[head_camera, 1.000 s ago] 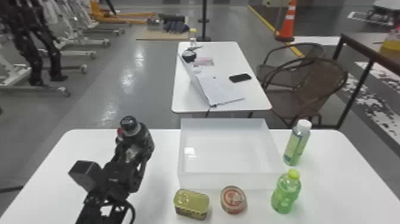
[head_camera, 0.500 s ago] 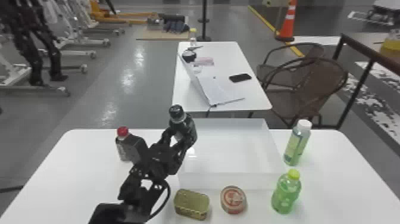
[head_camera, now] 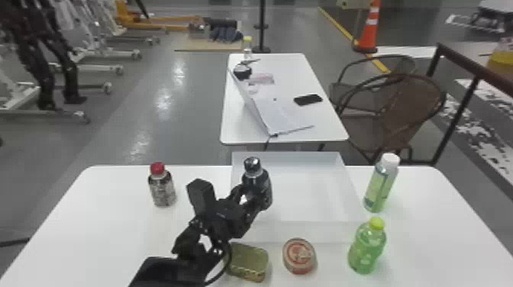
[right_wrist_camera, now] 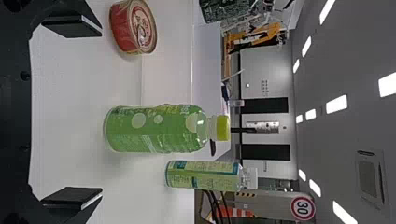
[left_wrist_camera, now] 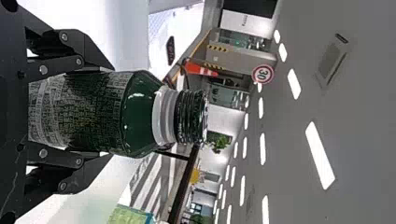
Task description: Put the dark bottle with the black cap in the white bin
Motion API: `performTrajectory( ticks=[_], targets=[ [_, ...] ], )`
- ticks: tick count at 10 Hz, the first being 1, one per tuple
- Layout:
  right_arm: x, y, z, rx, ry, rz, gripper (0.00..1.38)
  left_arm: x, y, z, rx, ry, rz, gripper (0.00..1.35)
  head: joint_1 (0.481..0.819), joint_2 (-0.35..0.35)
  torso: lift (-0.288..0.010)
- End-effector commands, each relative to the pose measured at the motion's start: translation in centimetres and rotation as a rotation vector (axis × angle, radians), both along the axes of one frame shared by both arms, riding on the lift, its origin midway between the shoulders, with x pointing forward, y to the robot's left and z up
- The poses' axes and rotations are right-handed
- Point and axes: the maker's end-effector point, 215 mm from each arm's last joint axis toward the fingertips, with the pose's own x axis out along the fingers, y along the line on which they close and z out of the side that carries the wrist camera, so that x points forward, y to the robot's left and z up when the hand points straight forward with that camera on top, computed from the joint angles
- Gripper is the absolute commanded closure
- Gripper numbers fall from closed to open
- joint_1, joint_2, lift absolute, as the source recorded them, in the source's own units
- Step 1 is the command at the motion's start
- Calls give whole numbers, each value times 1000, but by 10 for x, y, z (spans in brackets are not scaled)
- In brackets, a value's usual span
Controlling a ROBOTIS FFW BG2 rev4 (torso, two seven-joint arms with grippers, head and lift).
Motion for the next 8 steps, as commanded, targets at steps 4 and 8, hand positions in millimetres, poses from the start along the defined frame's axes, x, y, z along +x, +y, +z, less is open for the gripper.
performTrajectory(
  ticks=[4,8],
  targets=[
    [0,0,0,2,-1,-1,94,7,14,16,-14,-49,41,93,549,0,-100],
    [0,1,2,-5,-4,2,96,-24,88,55,19,-171,239,130,549,0,-100]
  ],
)
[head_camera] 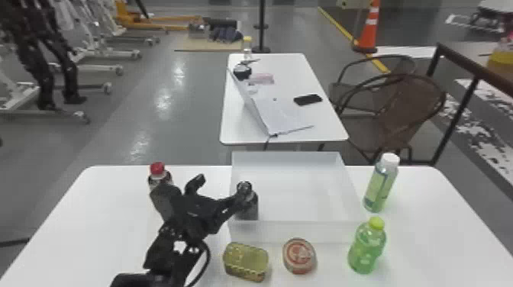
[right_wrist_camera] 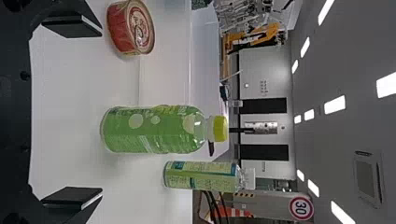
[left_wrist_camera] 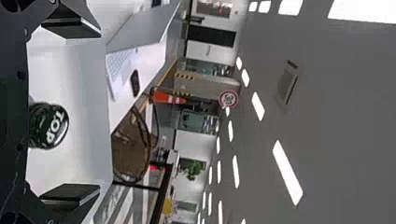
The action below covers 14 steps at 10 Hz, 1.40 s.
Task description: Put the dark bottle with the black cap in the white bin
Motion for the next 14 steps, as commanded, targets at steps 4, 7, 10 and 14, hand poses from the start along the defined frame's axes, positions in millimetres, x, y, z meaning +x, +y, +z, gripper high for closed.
performTrajectory(
  ticks=[4,7,10,14],
  targets=[
    [-1,0,3,-10,-3,4,96,-106,155,-52,47,86,349,130,549,0,-100],
    [-1,-1,3,-18,4,9,96,-183,202,-102,137,170,422,130,549,0,-100],
    [-1,-1,2,-23,8,12,96,-211,203,-116,217,184,380,133,549,0,-100],
    [-1,-1,3,-25,7,13,96,-214,205,-119,207,178,388,133,549,0,-100]
  ],
)
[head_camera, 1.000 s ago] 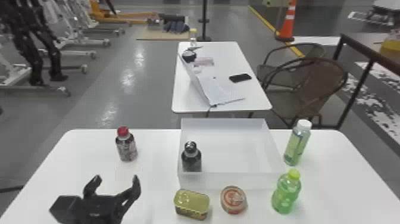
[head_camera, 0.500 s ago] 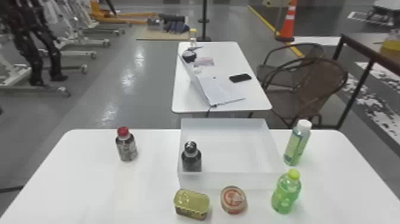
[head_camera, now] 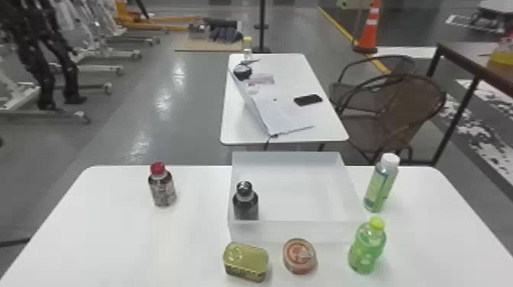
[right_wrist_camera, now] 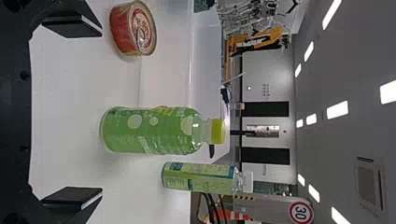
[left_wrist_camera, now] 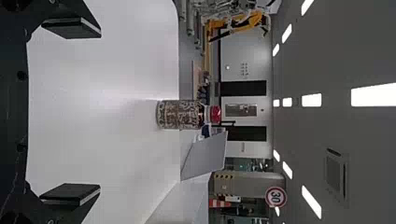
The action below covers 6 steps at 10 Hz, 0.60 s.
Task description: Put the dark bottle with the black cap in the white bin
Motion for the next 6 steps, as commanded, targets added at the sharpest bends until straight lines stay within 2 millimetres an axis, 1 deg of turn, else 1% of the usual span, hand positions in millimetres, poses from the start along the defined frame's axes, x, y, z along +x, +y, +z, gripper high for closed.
performTrajectory(
  ticks=[1,6],
  targets=[
    [0,0,1,0,-1,0,96,0,-3,-2,-4,2,-2,133,549,0,-100],
    [-1,0,0,2,1,0,96,2,-6,-2,-10,4,-7,137,549,0,-100]
  ],
)
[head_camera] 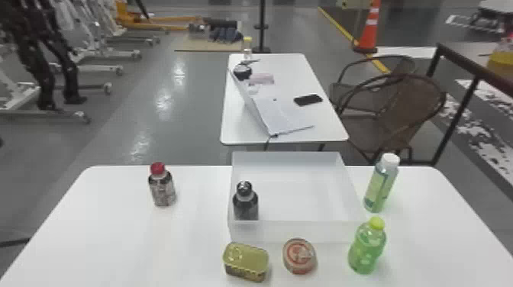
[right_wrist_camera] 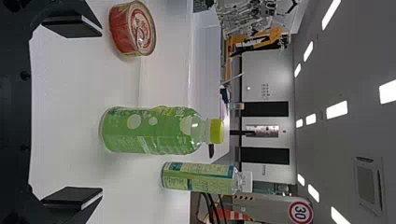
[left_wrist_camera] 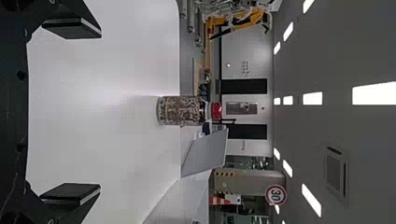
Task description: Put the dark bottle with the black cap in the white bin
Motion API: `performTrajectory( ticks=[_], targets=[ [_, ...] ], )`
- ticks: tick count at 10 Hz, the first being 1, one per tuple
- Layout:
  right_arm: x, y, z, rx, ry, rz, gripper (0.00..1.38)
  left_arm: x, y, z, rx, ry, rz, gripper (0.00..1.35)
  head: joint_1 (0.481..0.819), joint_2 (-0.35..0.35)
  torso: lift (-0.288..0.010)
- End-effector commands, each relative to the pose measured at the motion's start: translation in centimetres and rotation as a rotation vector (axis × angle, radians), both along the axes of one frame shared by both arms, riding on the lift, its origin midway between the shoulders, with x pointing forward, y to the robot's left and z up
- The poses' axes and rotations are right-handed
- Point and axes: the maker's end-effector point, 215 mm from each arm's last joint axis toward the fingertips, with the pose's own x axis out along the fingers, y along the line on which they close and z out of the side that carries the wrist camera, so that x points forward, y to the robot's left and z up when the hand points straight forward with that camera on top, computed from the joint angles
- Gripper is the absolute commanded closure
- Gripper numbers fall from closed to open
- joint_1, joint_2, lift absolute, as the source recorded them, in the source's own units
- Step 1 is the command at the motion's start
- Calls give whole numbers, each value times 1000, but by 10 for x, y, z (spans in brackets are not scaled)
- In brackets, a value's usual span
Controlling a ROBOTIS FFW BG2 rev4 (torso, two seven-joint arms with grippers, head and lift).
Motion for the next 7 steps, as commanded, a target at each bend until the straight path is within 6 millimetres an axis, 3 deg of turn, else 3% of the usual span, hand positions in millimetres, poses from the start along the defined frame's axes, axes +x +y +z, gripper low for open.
performTrajectory(
  ticks=[1,7],
  targets=[
    [0,0,-1,1,1,-1,96,0,-1,0,-3,0,1,137,549,0,-100],
    [0,0,-1,1,3,-1,96,3,-6,2,-7,-6,-7,137,549,0,-100]
  ],
)
